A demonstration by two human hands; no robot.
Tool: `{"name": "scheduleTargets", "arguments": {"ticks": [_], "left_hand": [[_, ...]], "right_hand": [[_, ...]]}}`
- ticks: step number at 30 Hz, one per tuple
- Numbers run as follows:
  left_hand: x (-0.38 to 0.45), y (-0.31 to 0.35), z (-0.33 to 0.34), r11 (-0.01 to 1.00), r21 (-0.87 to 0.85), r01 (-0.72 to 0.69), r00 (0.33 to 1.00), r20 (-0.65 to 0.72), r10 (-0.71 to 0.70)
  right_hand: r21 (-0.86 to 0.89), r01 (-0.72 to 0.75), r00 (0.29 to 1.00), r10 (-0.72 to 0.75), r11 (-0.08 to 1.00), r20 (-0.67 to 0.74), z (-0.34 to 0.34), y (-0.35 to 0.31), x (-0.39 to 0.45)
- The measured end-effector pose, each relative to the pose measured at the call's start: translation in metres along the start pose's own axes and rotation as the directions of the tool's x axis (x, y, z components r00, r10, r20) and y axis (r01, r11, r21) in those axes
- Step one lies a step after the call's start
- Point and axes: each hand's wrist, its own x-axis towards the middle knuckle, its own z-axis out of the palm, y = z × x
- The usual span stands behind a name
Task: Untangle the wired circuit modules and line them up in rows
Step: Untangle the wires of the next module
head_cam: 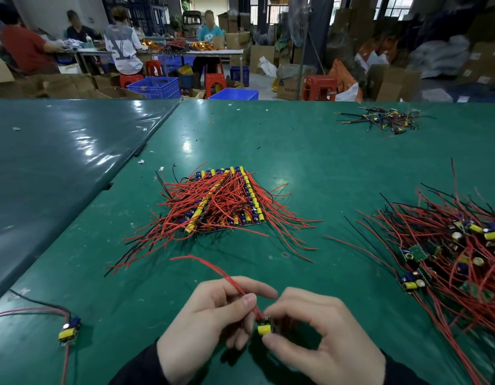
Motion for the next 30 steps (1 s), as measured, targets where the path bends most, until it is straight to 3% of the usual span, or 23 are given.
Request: {"name": "scheduleTargets", "arguments": {"ticks": [2,4,7,9,12,17,21,24,26,28,30], "left_hand": [[0.0,-0.001,-0.001,0.997,0.071,-0.025,1.0,-0.005,0.025],[-0.001,-0.002,0.0,0.984,0.156,-0.085,0.996,-0.021,0.09],[-0.002,0.0,0.002,0.963,0.219,-0.155,0.988,0.009,0.157],[-0.003,0.002,0.004,0.938,0.285,-0.195,0.98,0.035,0.194],[-0.003,0.002,0.006,0.93,0.31,-0.198,0.979,0.022,0.201],[-0.001,-0.001,0.006,0.949,0.284,-0.137,0.985,-0.058,0.159],[-0.001,-0.001,0.005,0.934,0.312,-0.172,0.971,-0.107,0.215],[-0.003,-0.006,0.008,0.833,0.498,-0.242,0.928,-0.133,0.349],[-0.003,-0.008,0.011,0.754,0.613,-0.235,0.915,-0.122,0.384],[-0.003,-0.006,0.011,0.806,0.559,-0.193,0.935,-0.145,0.324],[-0.001,-0.001,0.009,0.947,0.296,-0.125,0.972,-0.154,0.177]], "right_hand": [[-0.006,-0.002,1.0,0.002,1.0,0.029,0.0,-0.001,-0.001],[0.143,-0.17,0.984,0.159,0.975,0.081,0.001,-0.004,-0.001],[0.475,-0.506,0.862,0.422,0.72,0.28,0.002,-0.011,0.001],[0.531,-0.577,0.816,0.465,0.621,0.343,0.001,-0.014,0.003],[0.549,-0.624,0.78,0.484,0.556,0.397,-0.002,-0.014,0.004],[0.501,-0.582,0.813,0.463,0.641,0.353,-0.002,-0.013,0.002],[0.376,-0.465,0.883,0.387,0.801,0.267,-0.003,-0.011,0.0],[-0.016,-0.228,0.962,0.228,0.974,0.152,0.001,-0.005,-0.003],[-0.193,-0.111,0.977,0.142,0.975,0.156,0.003,-0.005,-0.005],[-0.121,-0.142,0.981,0.156,0.982,0.114,0.005,-0.006,-0.006],[0.231,-0.324,0.946,0.308,0.918,0.104,0.002,-0.01,-0.003]]}}
